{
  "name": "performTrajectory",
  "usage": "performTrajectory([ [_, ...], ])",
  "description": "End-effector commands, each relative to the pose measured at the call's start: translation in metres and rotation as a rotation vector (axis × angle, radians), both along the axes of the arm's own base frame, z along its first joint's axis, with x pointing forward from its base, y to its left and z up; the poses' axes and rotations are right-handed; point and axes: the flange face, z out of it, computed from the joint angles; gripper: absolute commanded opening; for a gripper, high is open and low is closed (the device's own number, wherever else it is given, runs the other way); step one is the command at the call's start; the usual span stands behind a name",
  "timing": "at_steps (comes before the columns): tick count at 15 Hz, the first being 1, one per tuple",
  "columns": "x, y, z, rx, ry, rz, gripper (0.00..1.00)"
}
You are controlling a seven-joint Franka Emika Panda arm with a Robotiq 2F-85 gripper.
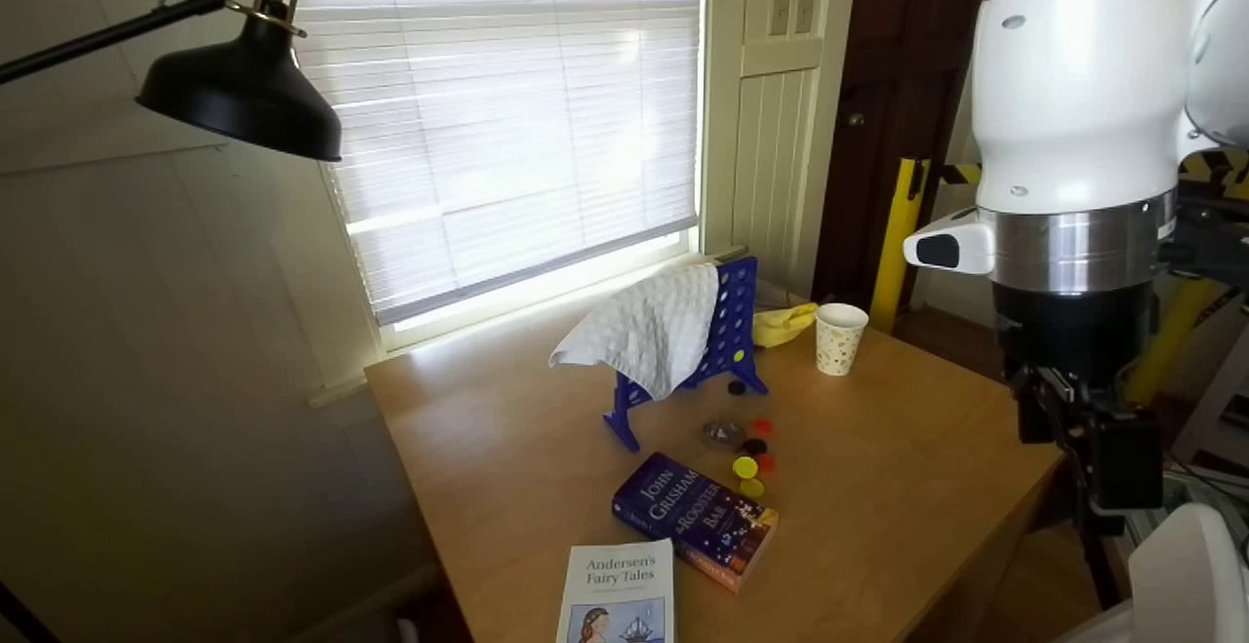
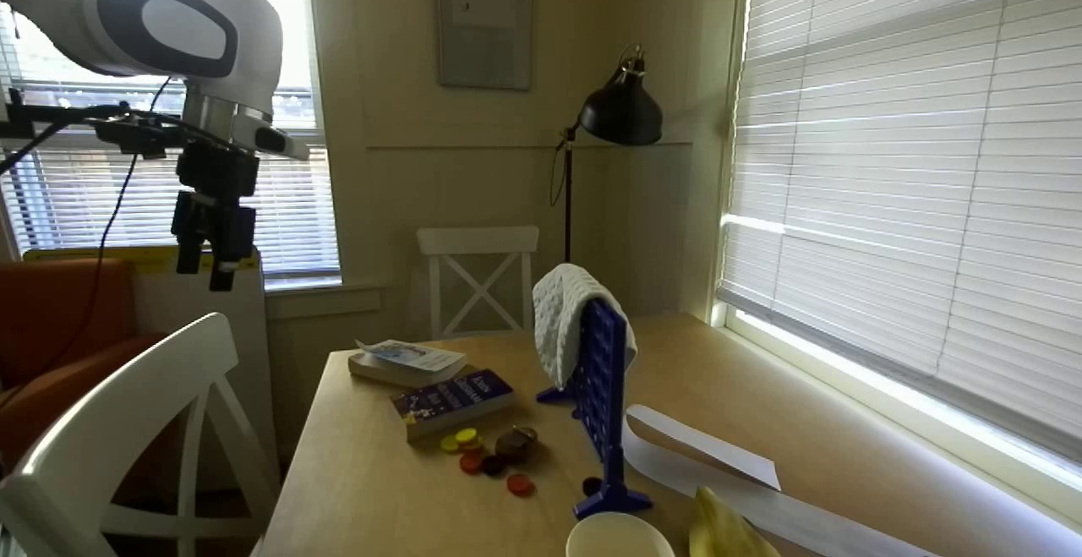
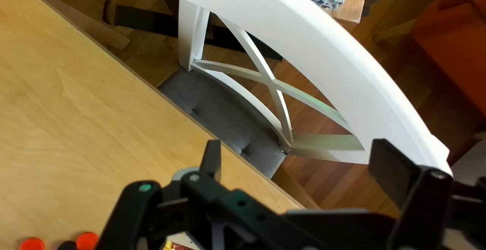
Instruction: Move the cup to the left
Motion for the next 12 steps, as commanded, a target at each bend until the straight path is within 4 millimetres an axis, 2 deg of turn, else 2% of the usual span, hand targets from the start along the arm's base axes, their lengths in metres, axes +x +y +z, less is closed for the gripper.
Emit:
performTrajectory([
  [1,0.0,0.0,0.001,0.0,0.001,0.0,1.0],
  [4,0.009,-0.029,0.007,-0.02,-0.029,0.033,1.0],
  [5,0.015,-0.045,0.01,-0.023,-0.034,0.03,1.0],
  [7,0.029,-0.085,0.018,-0.02,-0.046,0.01,1.0],
  [10,0.048,-0.165,0.023,-0.029,-0.092,-0.06,1.0],
  [12,0.053,-0.214,0.02,-0.032,-0.117,-0.125,1.0],
])
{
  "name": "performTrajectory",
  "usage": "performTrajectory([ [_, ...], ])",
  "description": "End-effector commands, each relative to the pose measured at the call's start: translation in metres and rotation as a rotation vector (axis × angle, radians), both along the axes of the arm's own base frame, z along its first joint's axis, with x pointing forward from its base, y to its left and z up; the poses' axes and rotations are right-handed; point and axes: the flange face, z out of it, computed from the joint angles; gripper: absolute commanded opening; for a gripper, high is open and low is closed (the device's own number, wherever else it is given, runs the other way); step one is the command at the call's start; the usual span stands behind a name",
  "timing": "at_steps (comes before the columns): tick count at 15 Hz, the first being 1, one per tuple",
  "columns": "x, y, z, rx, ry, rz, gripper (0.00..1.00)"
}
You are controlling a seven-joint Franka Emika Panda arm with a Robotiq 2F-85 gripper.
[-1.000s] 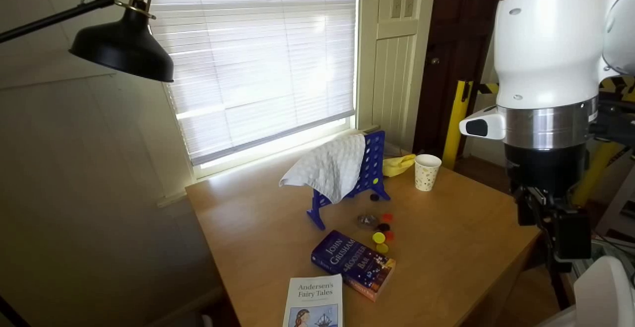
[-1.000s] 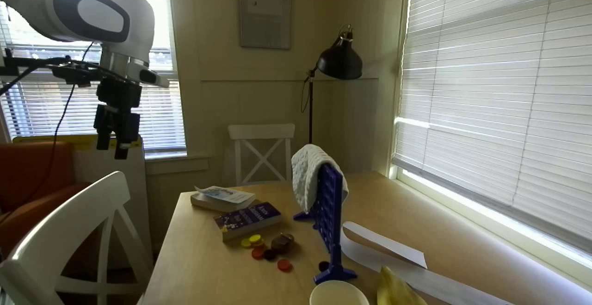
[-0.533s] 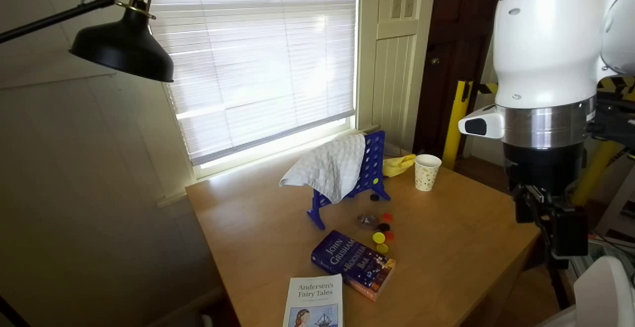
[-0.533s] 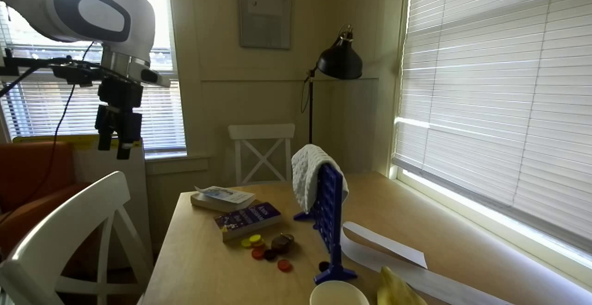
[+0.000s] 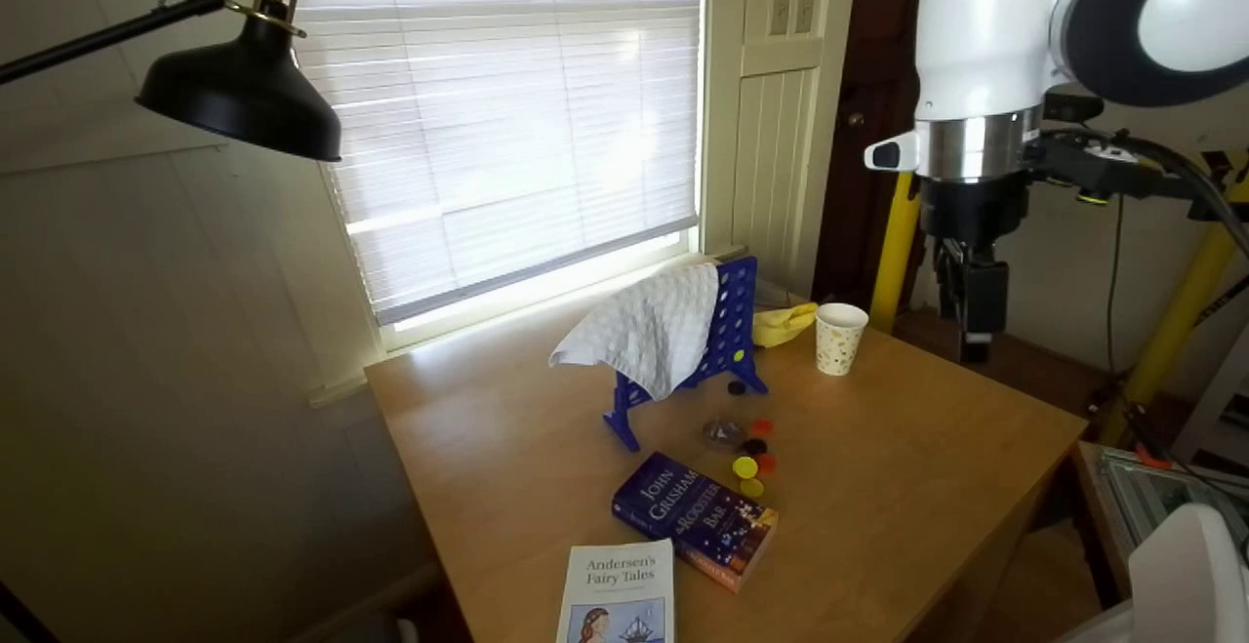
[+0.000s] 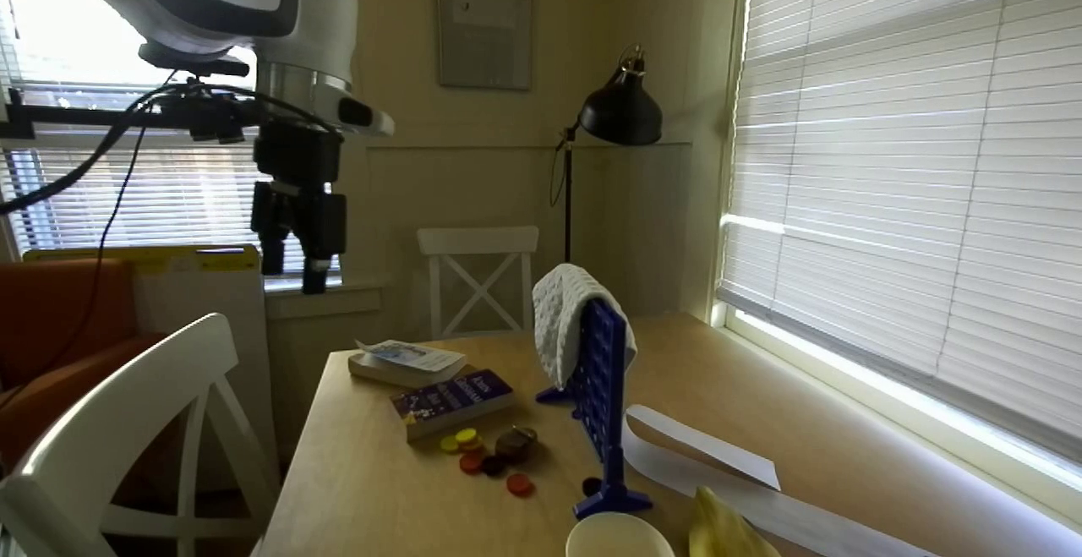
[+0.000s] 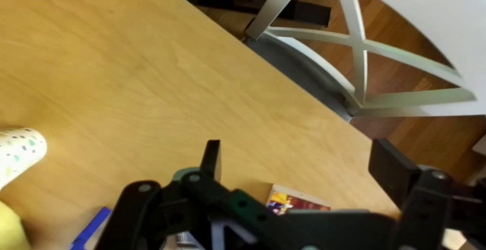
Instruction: Move the cup to the left
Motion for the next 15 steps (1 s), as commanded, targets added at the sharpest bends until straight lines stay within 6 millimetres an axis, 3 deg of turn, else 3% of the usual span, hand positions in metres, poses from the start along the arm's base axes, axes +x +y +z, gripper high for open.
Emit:
performTrajectory([
  [1,0.013,-0.084,-0.008,0.009,-0.052,-0.09,1.0],
  [5,0.019,-0.166,-0.031,-0.026,-0.233,-0.225,1.0],
  [7,0.028,-0.192,-0.046,-0.066,-0.31,-0.277,1.0],
  [11,0.039,-0.226,-0.08,-0.13,-0.369,-0.4,1.0],
  [15,0.046,-0.244,-0.119,-0.14,-0.338,-0.528,1.0],
])
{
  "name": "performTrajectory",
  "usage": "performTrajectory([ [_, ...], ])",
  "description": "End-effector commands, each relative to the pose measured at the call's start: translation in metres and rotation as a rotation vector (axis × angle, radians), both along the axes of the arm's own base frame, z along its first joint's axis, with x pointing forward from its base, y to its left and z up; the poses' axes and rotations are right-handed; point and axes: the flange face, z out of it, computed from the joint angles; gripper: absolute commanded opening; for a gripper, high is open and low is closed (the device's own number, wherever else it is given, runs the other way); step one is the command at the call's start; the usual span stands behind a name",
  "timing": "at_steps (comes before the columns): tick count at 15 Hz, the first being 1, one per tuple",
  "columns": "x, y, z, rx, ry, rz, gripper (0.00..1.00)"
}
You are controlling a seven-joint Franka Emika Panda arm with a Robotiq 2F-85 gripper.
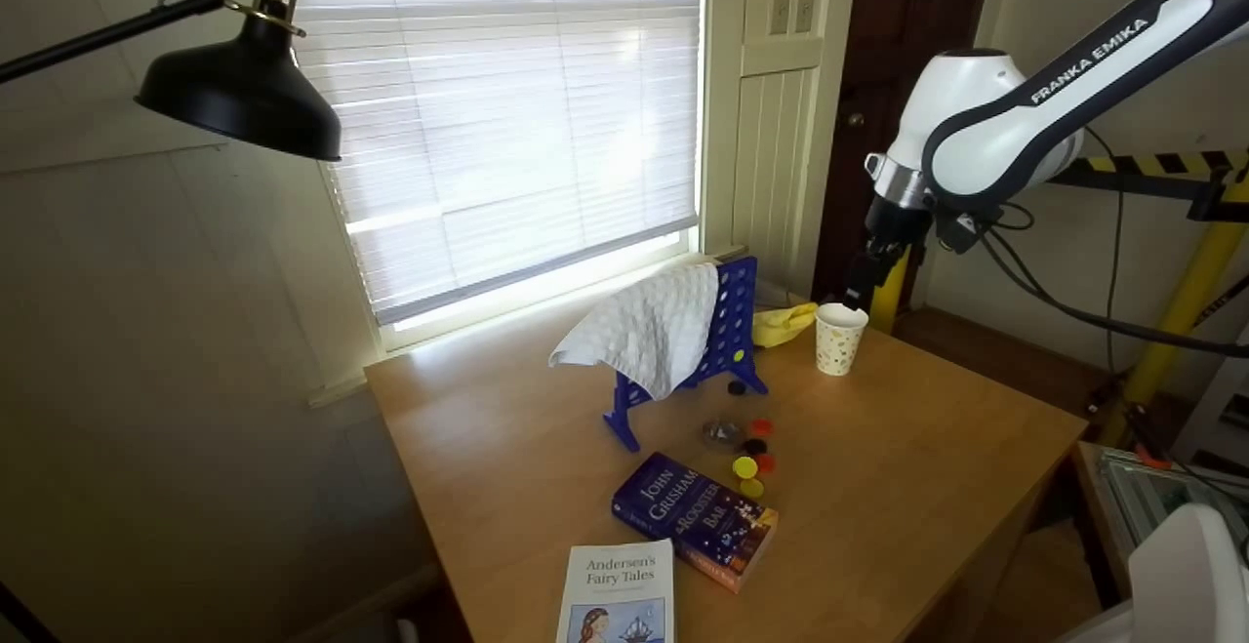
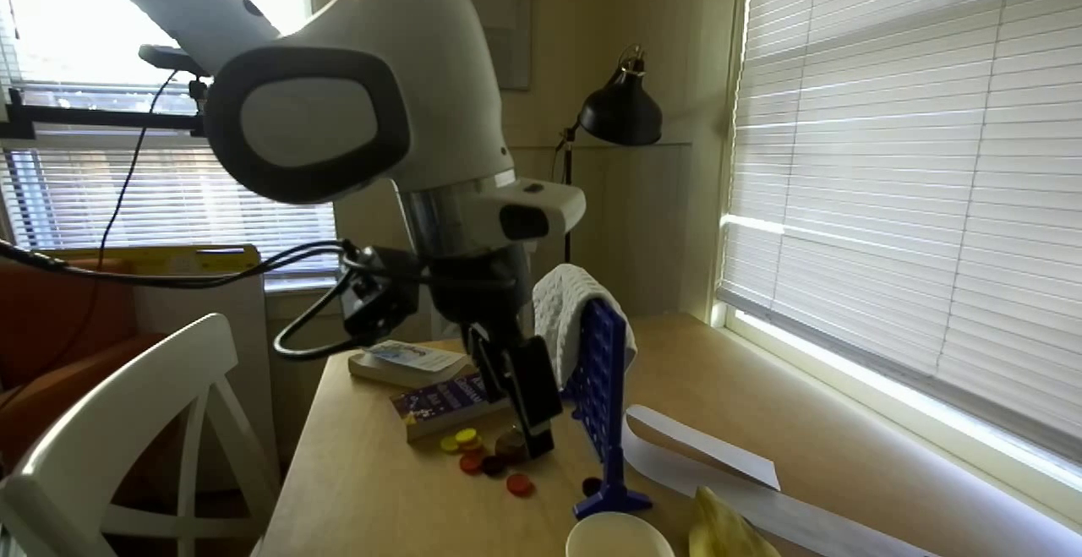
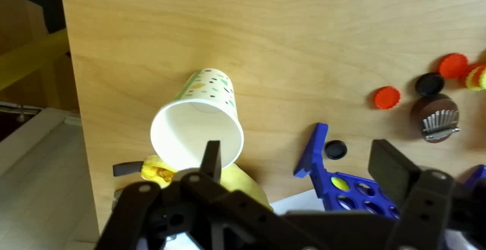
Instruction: Move the cup to the left
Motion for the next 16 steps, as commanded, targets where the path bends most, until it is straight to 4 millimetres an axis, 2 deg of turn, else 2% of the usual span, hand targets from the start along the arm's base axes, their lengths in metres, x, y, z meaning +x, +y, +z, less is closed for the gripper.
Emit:
performTrajectory([
  [1,0.015,-0.016,-0.031,0.006,0.023,-0.108,1.0],
  [3,0.022,-0.019,-0.045,0.022,0.03,-0.154,1.0],
  [7,0.04,-0.029,-0.058,0.008,0.039,-0.209,1.0],
  [9,0.047,-0.035,-0.061,0.0,0.042,-0.223,0.91],
  [10,0.051,-0.038,-0.062,-0.007,0.04,-0.223,0.92],
  [12,0.058,-0.042,-0.065,-0.012,0.045,-0.228,0.68],
  [16,0.064,-0.048,-0.074,-0.017,0.059,-0.226,0.5],
])
